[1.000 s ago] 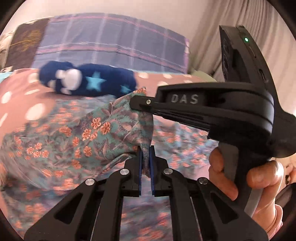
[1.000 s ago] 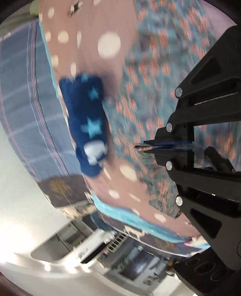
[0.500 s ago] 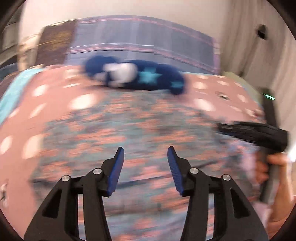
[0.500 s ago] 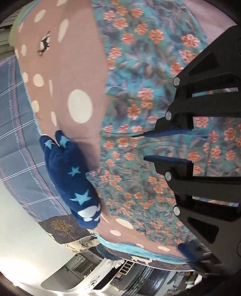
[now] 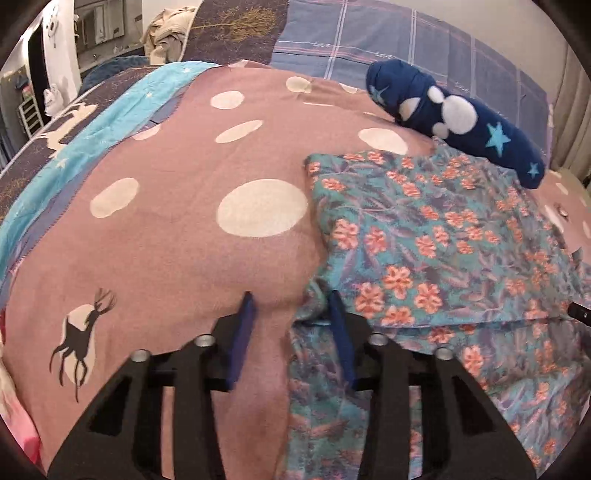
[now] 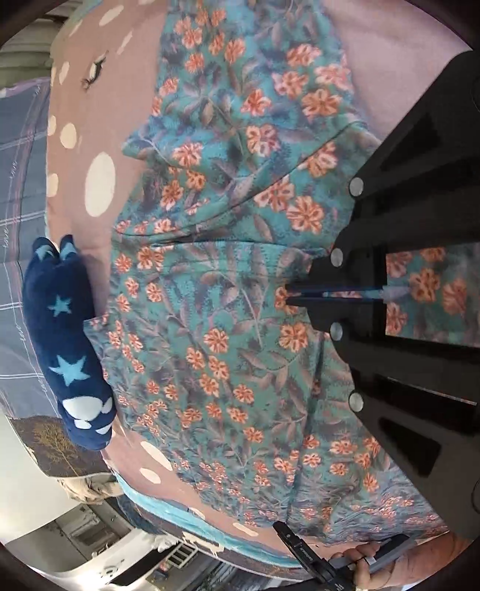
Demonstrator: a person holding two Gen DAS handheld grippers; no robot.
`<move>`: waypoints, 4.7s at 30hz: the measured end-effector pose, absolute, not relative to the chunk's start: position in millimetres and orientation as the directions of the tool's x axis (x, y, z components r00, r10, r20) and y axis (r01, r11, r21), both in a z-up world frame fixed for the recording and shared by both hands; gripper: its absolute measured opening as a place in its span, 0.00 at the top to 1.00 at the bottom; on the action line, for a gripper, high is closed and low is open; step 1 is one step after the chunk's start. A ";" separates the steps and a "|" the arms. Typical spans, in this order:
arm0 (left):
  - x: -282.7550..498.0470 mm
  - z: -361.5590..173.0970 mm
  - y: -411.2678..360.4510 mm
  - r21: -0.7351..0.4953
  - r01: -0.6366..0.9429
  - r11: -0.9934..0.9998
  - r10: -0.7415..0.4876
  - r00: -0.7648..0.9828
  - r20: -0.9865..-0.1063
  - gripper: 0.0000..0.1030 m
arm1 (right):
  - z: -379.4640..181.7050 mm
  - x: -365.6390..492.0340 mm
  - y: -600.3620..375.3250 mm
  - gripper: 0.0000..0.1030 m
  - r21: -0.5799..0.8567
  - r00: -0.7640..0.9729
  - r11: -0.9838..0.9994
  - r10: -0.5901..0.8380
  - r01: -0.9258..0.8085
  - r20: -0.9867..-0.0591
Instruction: Fold small clothes
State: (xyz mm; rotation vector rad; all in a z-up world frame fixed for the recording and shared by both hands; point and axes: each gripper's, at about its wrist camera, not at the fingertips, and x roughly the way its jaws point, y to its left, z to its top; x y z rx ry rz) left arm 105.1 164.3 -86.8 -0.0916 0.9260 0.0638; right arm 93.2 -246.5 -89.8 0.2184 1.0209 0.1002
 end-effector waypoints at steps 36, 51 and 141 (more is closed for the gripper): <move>104.8 -93.7 165.8 -0.208 -0.048 0.977 -0.125 0.662 -0.739 0.84 | -87.0 279.5 135.4 0.87 0.083 0.424 0.843 0.350 -0.531 -0.835; 116.2 -93.9 108.1 -0.198 0.098 0.975 -0.217 0.603 -0.768 0.72 | -64.2 133.7 -112.5 0.64 0.258 0.475 0.917 0.381 -0.304 -0.793; 178.5 16.7 113.4 -0.491 0.264 0.830 -0.529 0.649 -0.546 0.98 | -88.5 71.6 -265.6 0.65 0.311 0.655 0.950 0.222 0.020 -0.722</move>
